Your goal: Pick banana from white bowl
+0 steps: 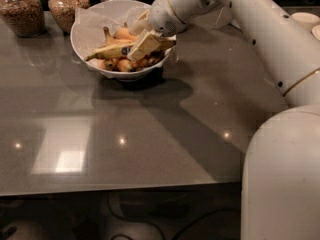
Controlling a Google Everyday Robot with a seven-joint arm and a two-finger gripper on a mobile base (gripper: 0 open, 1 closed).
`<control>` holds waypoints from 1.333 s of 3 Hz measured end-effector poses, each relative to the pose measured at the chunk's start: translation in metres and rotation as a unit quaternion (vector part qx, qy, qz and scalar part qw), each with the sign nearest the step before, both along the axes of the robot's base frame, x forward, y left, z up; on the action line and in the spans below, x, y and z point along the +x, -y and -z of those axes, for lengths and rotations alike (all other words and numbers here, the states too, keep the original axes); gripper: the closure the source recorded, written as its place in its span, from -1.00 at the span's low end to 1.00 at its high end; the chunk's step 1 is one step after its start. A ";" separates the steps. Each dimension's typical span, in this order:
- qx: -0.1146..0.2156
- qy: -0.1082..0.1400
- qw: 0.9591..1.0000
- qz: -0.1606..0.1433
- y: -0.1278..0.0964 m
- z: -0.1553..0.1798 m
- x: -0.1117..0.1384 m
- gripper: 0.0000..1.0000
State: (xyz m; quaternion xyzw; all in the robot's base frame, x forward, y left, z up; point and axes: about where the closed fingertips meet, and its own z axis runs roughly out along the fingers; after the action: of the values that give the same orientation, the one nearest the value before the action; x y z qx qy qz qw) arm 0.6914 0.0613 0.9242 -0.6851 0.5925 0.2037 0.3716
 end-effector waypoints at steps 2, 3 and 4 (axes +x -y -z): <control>-0.025 -0.014 0.999 -0.022 -0.006 0.016 -0.005 0.16; -0.027 -0.015 0.999 -0.023 -0.006 0.017 -0.005 0.62; -0.029 -0.016 0.999 -0.025 -0.006 0.018 -0.006 0.99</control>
Offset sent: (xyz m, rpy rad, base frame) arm -0.0062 0.0032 -0.0186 -0.0726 0.0361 0.0552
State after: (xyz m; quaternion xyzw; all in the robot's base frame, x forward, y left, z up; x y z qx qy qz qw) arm 0.6852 0.0669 0.9065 -0.7068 0.5870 0.2062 0.3367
